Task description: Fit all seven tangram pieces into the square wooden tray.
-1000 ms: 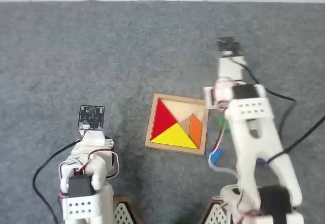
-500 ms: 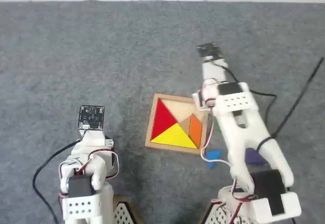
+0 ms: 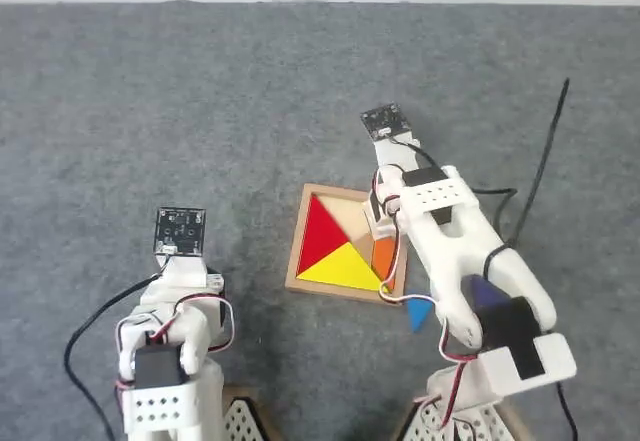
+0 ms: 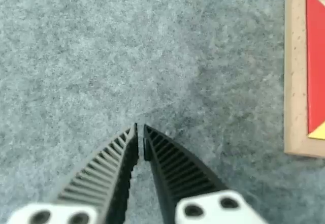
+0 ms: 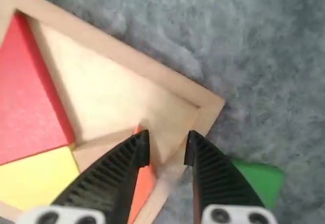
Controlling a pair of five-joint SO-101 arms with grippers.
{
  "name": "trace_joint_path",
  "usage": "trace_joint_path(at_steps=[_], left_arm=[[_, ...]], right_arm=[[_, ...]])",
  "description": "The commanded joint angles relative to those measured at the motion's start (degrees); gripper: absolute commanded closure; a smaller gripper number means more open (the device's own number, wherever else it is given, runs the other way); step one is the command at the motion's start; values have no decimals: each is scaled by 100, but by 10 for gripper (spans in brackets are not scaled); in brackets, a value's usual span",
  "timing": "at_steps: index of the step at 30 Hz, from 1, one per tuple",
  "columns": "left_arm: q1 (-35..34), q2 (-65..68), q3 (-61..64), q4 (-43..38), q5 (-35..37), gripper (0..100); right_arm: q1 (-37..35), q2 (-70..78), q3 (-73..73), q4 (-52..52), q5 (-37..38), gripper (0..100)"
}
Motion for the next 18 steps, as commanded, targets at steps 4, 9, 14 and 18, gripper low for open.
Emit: trace_joint_path(at_steps=[4,9,14,18], left_arm=[[-26,-105,-75,18,97,982],[-26,-105,-75,18,97,982],[-26,-105,-75,18,97,982],[-26,-105,-75,18,97,982]], right_arm=[[-101,-198,158,75,-53,873],[-251,-1015,686,31,-53,873],[-418,-1604,1073,31,-53,873],[-356,-1736,1073,66,-53,873]])
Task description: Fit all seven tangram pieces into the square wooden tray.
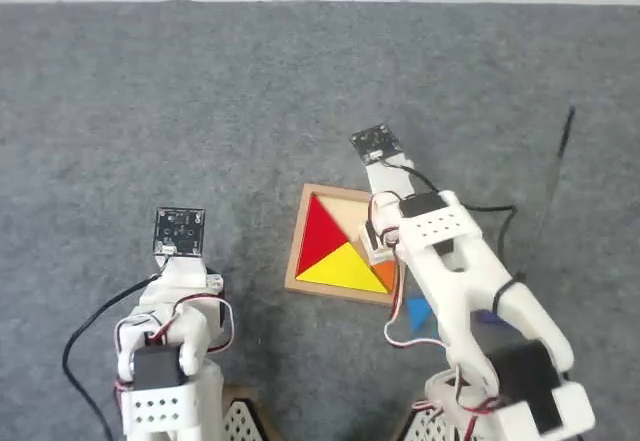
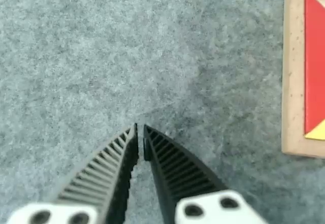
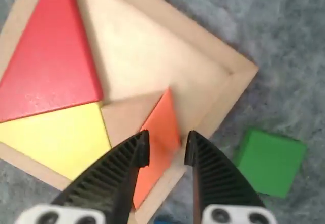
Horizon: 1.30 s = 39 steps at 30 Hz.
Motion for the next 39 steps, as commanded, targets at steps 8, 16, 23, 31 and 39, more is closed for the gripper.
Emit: trace_joint_path(at_steps=[8,16,23,31,39], left_arm=[[-26,-105,-75,18,97,982],[-26,-105,-75,18,97,982],[-26,-105,-75,18,97,982],[-26,-105,-75,18,97,982],[-26,-105,-75,18,97,982]], right_arm=[[1508,-549,-651,75,-53,868],[1833,769,-1292,743,413,753],[1596,1622,-1723,743,712,738],[1640,2404,-2171,901,809,740],[1648,2396,-2207,998,800,936]])
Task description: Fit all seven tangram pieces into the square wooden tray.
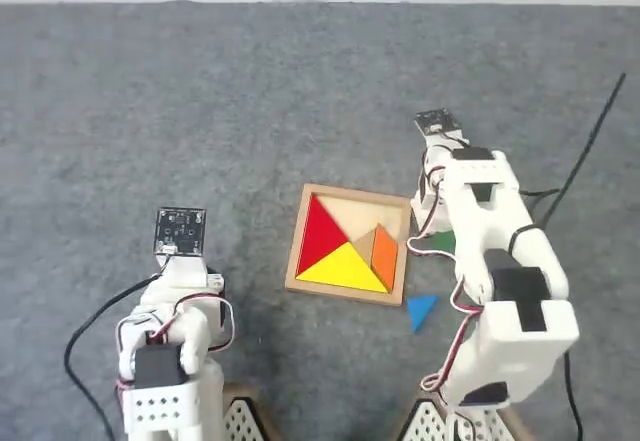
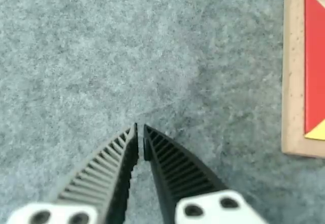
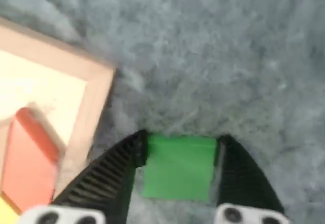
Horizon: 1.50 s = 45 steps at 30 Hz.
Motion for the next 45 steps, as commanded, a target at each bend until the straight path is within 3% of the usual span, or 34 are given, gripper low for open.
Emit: trace_joint_path(at_steps=[1,10,16,20,28,37,42,45], left_arm=[[-26,-105,-75,18,97,982],[-26,-105,-75,18,97,982],[-26,-105,-75,18,97,982],[-26,-105,-75,18,97,982],[-26,-105,-75,18,97,982],[-26,-105,-75,18,97,982],[-26,-105,-75,18,97,982],[-26,-105,-75,18,97,982]], right_arm=[[-31,4,-141,101,62,940],[-136,-1385,-114,110,-237,944],[-1191,-2290,-510,479,-220,941],[-1938,-1657,-1310,681,-220,941],[-2598,233,-2629,716,-193,943],[-2633,760,-2646,681,-237,936],[-2633,769,-2646,664,-220,818],[-2624,752,-2655,664,-185,807]])
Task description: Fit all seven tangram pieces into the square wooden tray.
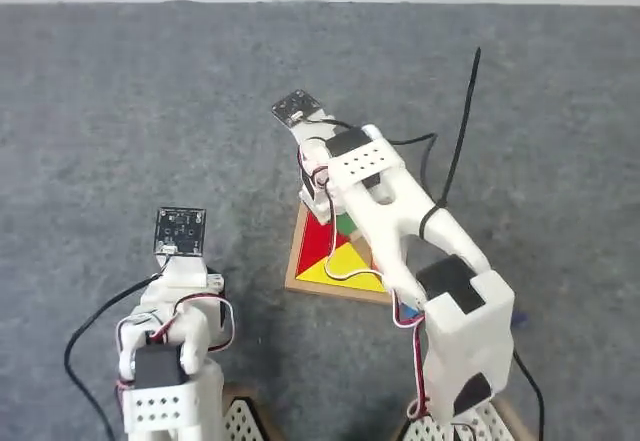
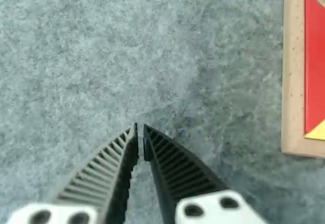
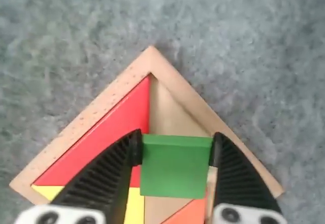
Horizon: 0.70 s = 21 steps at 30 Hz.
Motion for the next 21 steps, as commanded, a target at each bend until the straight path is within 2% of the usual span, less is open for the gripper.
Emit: trace_joint_path(at_steps=[1,10,15,21], left_arm=[[-26,-105,-75,18,97,982],[-26,-105,-75,18,97,982],[-26,-105,-75,18,97,982],[-26,-105,-75,18,97,982]], right_arm=[[-22,-136,-343,-4,-18,806],[-31,-145,-360,22,79,802],[-31,-145,-369,-4,193,749],[-22,-145,-378,-57,229,749]])
